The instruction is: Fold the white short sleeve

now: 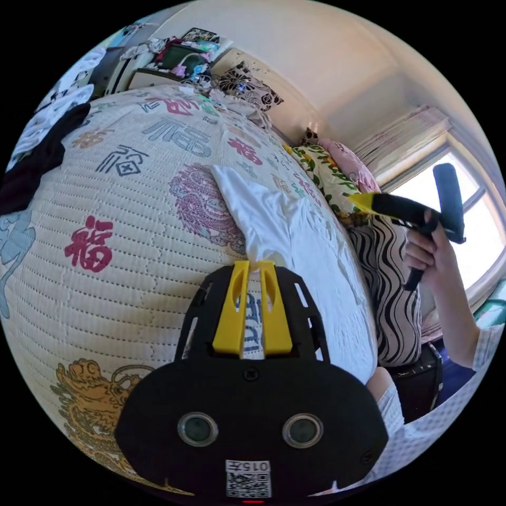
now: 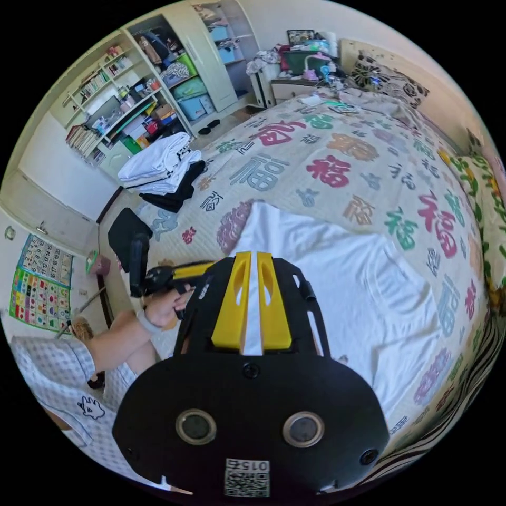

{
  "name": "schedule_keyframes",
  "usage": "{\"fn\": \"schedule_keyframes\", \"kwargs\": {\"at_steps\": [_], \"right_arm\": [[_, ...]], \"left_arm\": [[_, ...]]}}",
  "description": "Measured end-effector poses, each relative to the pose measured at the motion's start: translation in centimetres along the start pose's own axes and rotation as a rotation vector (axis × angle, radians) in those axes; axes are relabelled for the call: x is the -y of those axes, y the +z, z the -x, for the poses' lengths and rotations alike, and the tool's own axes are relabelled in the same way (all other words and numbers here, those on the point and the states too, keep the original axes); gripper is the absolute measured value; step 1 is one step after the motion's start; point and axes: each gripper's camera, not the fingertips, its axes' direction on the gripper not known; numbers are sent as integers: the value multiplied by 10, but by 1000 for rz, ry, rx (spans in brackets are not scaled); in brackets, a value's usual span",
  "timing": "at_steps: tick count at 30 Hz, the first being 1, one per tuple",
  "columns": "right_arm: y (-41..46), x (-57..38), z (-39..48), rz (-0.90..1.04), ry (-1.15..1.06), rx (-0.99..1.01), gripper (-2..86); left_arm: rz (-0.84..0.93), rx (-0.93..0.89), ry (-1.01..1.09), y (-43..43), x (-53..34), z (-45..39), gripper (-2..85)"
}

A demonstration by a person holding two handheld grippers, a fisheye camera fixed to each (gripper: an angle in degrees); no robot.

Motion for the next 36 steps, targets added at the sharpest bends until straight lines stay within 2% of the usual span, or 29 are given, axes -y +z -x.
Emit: {"fn": "schedule_keyframes", "kwargs": {"at_steps": [7,10,13,16,20,22,27,32,34,36], "right_arm": [[141,138,20,313,38,-111,95],[181,161,21,366,61,-280,82],[205,171,18,403,58,-323,52],[203,176,13,385,45,-329,9],[168,174,-11,288,82,-249,-3],[131,164,-40,191,131,-170,-4],[62,109,-106,37,232,-39,-2],[36,26,-170,-21,395,2,9],[45,-17,-200,21,508,14,29],[53,-44,-218,86,583,-16,45]], "left_arm": [[30,-53,-46,-25,13,7,0],[37,-104,-89,-33,16,13,-2],[43,-109,-90,-38,18,11,-3],[49,-85,-71,-45,19,2,-3],[12,8,16,-61,19,-25,-3],[-58,69,122,-72,16,-55,-3],[-165,83,425,-78,-1,-127,-1],[-63,46,583,-42,-19,-171,15],[59,24,609,-16,-24,-180,44],[99,8,594,-5,-26,-182,59]]}}
